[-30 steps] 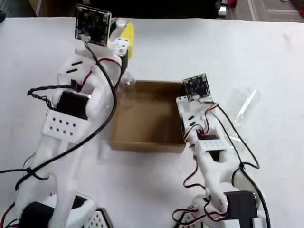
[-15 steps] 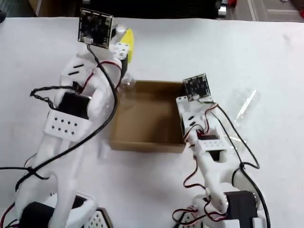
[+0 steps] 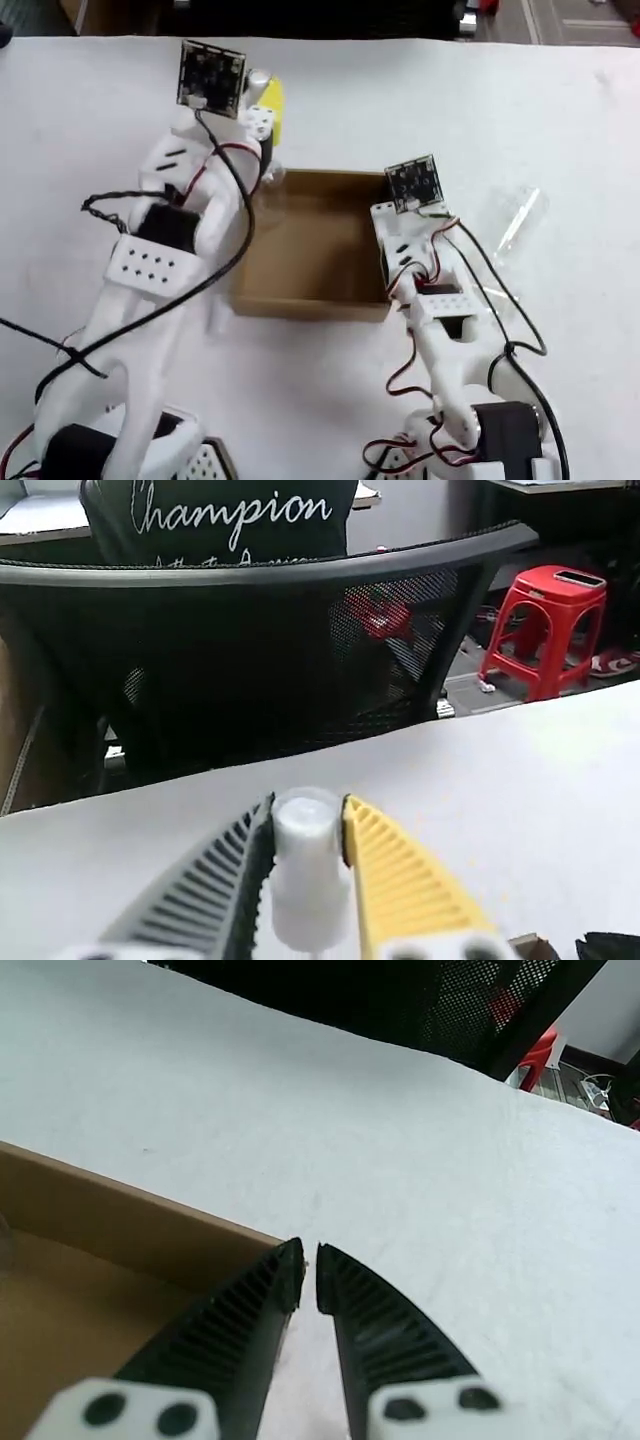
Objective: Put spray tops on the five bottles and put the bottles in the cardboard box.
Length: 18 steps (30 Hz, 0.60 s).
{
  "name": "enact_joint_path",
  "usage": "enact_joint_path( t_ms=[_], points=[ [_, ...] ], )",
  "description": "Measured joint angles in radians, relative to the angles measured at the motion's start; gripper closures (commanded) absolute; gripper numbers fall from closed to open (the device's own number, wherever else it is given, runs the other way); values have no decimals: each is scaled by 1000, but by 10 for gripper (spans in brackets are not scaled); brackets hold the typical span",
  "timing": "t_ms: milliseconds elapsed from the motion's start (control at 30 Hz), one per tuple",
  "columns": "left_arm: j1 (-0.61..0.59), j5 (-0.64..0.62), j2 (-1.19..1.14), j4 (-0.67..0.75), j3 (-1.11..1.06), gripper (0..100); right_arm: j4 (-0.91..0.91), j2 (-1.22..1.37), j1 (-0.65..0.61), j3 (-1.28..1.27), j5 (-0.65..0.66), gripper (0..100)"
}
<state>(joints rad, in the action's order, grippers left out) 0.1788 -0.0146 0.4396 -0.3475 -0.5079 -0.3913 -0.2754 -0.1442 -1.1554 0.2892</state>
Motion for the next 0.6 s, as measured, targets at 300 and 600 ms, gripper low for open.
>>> enact_joint_path(
  t_ms=[300, 600],
  points=[
    [0, -3, 0, 23, -68, 976, 0, 0, 0, 0, 0, 981],
    [0, -3, 0, 29, -120, 931, 0, 0, 0, 0, 0, 981]
  ],
)
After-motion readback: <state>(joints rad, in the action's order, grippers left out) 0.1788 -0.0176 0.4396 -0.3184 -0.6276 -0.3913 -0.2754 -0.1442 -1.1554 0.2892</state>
